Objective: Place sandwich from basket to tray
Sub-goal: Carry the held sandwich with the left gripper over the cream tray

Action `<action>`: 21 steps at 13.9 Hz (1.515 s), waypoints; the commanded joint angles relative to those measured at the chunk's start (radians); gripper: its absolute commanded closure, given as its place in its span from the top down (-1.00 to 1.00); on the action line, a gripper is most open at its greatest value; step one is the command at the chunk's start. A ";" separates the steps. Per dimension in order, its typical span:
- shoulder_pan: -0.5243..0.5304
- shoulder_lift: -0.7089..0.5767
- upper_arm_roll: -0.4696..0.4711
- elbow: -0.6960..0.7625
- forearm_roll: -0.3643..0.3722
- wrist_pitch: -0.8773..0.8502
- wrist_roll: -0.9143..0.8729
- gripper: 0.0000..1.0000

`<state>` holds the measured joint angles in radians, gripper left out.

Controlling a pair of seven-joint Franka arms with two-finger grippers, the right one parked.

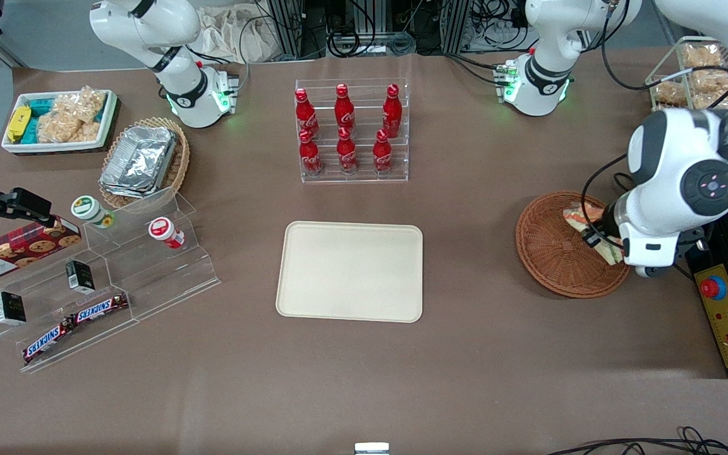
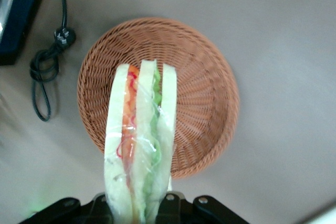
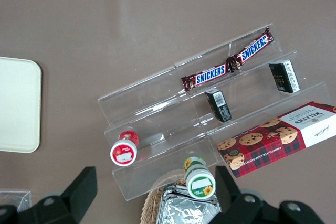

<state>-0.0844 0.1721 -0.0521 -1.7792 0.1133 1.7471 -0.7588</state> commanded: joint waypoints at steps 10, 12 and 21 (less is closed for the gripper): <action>-0.203 0.337 -0.210 0.473 0.078 -0.103 0.380 -1.00; -0.262 0.449 -0.212 0.507 0.094 0.027 0.311 -1.00; -0.423 0.662 -0.207 0.495 0.103 0.314 0.086 -1.00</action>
<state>-0.4577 0.7991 -0.2684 -1.3243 0.1944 2.0529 -0.5740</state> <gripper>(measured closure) 0.797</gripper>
